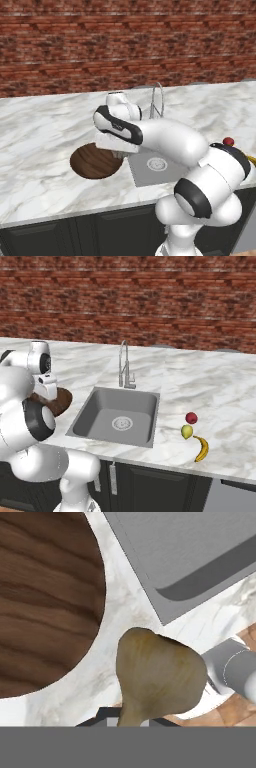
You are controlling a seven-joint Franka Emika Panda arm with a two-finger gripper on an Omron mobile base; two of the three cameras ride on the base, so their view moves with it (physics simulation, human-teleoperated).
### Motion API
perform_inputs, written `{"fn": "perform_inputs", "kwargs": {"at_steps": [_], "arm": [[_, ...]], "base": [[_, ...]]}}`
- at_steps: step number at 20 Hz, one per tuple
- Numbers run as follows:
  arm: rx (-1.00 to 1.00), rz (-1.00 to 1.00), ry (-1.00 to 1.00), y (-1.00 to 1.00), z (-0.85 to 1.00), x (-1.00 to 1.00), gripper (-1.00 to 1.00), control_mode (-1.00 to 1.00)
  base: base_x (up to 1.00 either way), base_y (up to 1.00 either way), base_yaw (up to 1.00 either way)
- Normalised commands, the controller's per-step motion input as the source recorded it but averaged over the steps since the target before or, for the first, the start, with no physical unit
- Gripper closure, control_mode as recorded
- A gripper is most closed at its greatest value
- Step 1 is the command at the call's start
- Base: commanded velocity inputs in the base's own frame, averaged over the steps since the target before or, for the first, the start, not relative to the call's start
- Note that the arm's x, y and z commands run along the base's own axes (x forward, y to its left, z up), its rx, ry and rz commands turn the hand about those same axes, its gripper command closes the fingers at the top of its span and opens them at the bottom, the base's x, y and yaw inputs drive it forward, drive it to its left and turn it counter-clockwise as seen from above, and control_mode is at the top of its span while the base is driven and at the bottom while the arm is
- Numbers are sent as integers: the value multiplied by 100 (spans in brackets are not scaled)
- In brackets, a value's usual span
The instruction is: There is a mixed pile of frozen fruits and vegetables on the counter. Locate all the frozen vegetables and place the items in a bowl on the counter. Take all the frozen fruits and defrost them in a running sink.
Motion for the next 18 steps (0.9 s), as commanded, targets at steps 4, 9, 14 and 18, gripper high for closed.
{"fn": "perform_inputs", "kwargs": {"at_steps": [4,9,14,18], "arm": [[0,1,7,43,-12,30,100,-100],[-1,4,-3,27,-22,34,100,-100],[-3,0,-9,22,-24,40,100,-100],[-1,0,-3,10,-43,40,100,-100]], "base": [[0,0,0],[0,0,0],[0,0,0],[0,0,0]]}}
